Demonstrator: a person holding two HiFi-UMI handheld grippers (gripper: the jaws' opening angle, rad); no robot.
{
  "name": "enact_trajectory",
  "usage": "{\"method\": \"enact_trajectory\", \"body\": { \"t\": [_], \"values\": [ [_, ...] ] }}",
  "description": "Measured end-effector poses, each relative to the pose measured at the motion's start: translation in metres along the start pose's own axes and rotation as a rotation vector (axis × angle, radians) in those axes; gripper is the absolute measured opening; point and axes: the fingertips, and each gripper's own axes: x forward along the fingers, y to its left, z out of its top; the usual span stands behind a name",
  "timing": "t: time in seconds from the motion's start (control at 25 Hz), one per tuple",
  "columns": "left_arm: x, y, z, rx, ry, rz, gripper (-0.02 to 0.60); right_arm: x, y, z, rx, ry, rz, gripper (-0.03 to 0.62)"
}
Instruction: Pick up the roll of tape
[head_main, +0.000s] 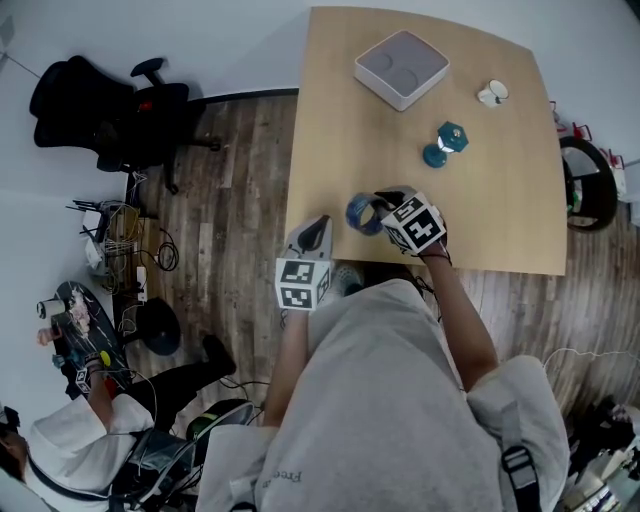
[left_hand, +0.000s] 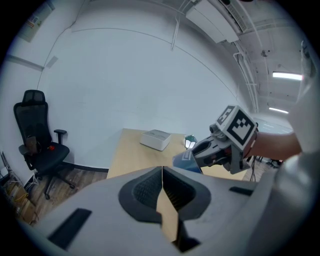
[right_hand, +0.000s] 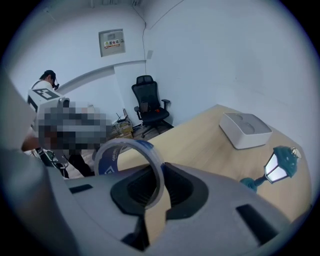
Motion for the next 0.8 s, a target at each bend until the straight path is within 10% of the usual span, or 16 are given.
{"method": "enact_trajectory", "body": {
  "t": [0.8],
  "values": [
    [0.007,-0.001,-0.003,0.002,0.003,-0.023,0.008,-0.008,0.008,-0.018,0.212,-0.259,-0.209,0.048]
  ]
}}
